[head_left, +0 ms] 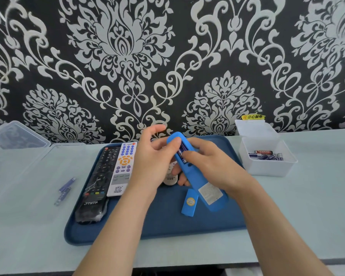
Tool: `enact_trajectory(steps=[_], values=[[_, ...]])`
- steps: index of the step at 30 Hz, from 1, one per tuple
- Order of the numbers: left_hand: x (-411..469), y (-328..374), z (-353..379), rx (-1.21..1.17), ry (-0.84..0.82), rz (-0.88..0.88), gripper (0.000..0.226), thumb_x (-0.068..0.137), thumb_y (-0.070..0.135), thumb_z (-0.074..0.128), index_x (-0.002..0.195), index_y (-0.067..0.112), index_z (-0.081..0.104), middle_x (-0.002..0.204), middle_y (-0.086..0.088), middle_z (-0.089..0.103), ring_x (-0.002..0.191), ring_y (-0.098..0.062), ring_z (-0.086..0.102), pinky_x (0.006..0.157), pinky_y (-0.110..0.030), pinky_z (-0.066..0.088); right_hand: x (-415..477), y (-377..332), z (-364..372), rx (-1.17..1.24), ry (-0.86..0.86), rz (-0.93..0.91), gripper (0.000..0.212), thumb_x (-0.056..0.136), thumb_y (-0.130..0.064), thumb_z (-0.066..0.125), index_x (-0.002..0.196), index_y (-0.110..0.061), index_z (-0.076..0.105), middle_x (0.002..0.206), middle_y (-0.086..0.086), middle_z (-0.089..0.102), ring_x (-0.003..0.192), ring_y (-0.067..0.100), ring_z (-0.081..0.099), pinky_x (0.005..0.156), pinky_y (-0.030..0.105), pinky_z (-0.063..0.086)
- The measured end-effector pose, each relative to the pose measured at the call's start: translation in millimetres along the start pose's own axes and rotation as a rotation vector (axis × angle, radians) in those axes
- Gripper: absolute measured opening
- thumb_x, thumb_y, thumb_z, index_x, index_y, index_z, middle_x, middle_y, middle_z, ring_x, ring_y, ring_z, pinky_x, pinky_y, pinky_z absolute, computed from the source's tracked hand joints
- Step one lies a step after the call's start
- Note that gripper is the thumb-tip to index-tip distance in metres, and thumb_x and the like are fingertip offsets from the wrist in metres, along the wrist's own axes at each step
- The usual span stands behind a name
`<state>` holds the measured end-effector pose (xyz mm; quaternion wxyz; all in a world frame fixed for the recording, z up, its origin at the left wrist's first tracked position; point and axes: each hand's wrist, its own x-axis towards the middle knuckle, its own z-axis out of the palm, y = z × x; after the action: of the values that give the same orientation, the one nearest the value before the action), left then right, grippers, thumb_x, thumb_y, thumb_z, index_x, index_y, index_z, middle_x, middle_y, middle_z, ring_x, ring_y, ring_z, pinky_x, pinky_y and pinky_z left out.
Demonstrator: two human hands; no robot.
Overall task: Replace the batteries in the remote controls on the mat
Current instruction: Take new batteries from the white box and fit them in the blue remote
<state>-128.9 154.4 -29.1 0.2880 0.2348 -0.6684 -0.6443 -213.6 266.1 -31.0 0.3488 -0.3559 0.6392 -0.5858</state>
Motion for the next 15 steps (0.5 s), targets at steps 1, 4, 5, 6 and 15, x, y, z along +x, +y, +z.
enact_trajectory(steps=[1,4,5,6,15], values=[[3,-1,-3,-0.018,-0.042,-0.044,0.027,0.089,0.010,0.065,0.114,0.019,0.059,0.091,-0.001,0.074,0.073,-0.016,0.067,0.079,-0.035,0.057,-1,0,-1,-0.026,-0.004,0.001,0.018,0.102,-0.010,0.043,0.111,-0.010,0.058,0.084,0.018,0.071,0.061,0.027,0.065,0.063,0.039,0.055],[5,0,-11,0.051,-0.097,-0.061,0.024,0.085,0.004,0.067,0.107,0.015,0.069,0.095,-0.005,0.075,0.091,-0.020,0.070,0.092,-0.039,0.052,-1,3,-4,-0.131,-0.014,-0.007,0.020,0.103,-0.009,0.041,0.117,-0.007,0.054,0.086,0.019,0.071,0.060,0.028,0.066,0.062,0.039,0.056],[6,1,-12,0.079,-0.078,-0.055,0.025,0.084,0.002,0.068,0.104,0.016,0.070,0.093,-0.004,0.075,0.091,-0.019,0.071,0.089,-0.036,0.053,-1,4,-4,-0.159,-0.018,-0.002,0.020,0.103,-0.009,0.040,0.118,-0.007,0.054,0.087,0.020,0.071,0.061,0.028,0.066,0.063,0.040,0.057],[5,1,-11,0.108,-0.056,-0.045,0.025,0.082,0.000,0.069,0.101,0.017,0.070,0.090,-0.002,0.075,0.088,-0.017,0.071,0.086,-0.034,0.053,0,4,-4,-0.173,-0.022,0.004,0.020,0.103,-0.010,0.040,0.118,-0.008,0.054,0.089,0.021,0.071,0.061,0.028,0.067,0.064,0.040,0.058],[-2,-3,2,0.488,0.020,0.113,0.026,0.077,0.030,0.076,0.097,0.033,0.061,0.084,0.010,0.067,0.071,-0.005,0.062,0.070,-0.024,0.051,-10,0,-36,-0.006,0.211,0.078,0.020,0.100,-0.008,0.050,0.118,-0.010,0.058,0.085,0.017,0.071,0.053,0.028,0.066,0.056,0.037,0.058]])
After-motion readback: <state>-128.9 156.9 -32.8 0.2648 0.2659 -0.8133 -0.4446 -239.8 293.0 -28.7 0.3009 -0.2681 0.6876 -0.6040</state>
